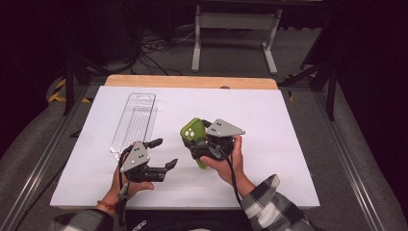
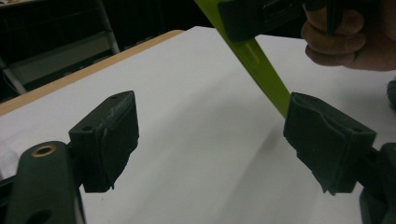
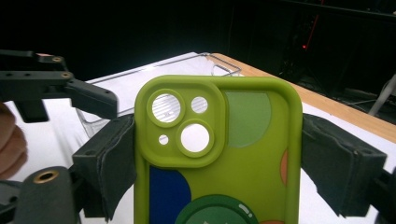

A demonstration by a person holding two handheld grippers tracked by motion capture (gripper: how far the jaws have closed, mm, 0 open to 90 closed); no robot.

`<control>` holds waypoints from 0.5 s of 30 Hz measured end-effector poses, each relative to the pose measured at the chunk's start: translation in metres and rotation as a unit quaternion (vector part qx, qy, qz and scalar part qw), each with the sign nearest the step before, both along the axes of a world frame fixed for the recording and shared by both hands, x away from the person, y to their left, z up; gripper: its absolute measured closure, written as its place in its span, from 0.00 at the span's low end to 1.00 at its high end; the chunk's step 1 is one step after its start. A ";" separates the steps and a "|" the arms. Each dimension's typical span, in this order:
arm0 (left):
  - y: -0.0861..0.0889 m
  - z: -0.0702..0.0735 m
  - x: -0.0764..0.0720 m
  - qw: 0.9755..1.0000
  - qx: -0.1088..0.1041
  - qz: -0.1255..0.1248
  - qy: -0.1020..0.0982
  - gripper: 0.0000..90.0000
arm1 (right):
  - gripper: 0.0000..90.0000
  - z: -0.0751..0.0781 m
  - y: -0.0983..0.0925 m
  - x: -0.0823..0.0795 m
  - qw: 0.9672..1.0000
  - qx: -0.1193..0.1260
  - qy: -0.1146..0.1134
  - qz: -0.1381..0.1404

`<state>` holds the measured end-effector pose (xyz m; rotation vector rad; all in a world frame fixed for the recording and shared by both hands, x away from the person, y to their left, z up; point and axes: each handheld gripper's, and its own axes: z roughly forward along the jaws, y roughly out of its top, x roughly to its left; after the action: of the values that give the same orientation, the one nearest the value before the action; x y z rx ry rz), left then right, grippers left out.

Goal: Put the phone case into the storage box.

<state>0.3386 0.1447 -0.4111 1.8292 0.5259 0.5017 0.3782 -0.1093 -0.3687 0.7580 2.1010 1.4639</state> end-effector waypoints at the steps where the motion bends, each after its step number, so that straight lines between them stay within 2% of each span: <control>1: -0.002 0.001 0.001 1.000 -0.002 -0.003 0.000 0.23 | 0.18 0.001 0.000 -0.001 1.000 0.001 -0.004 0.000; 3: -0.013 0.000 0.004 1.000 -0.013 -0.012 0.013 0.24 | 0.18 0.002 -0.001 -0.002 1.000 0.010 -0.009 -0.002; 7: -0.026 -0.002 0.005 1.000 -0.002 -0.015 0.009 0.26 | 0.18 0.001 0.001 -0.004 1.000 0.014 -0.011 -0.001; 8: -0.029 -0.001 0.006 1.000 -0.004 -0.011 0.014 0.28 | 0.18 0.001 0.002 -0.004 1.000 0.015 -0.011 0.002; 9: -0.032 -0.001 0.008 1.000 -0.014 -0.005 0.019 0.30 | 0.18 0.001 0.002 -0.004 1.000 0.016 -0.014 0.001; 11: -0.036 -0.002 0.011 0.999 -0.033 -0.009 0.033 0.32 | 0.18 0.002 0.002 -0.005 1.000 0.026 -0.016 0.001; 13: -0.041 -0.001 0.013 0.999 -0.027 -0.011 0.031 0.34 | 0.18 0.001 0.003 -0.006 0.999 0.028 -0.019 -0.001; 15: -0.045 0.000 0.012 0.999 -0.038 -0.008 0.030 0.39 | 0.18 0.001 0.002 -0.007 0.999 0.035 -0.021 -0.004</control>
<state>0.3510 0.0998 -0.4110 1.7792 0.5622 0.4122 0.3712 -0.1073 -0.3679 0.7541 2.0222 1.5427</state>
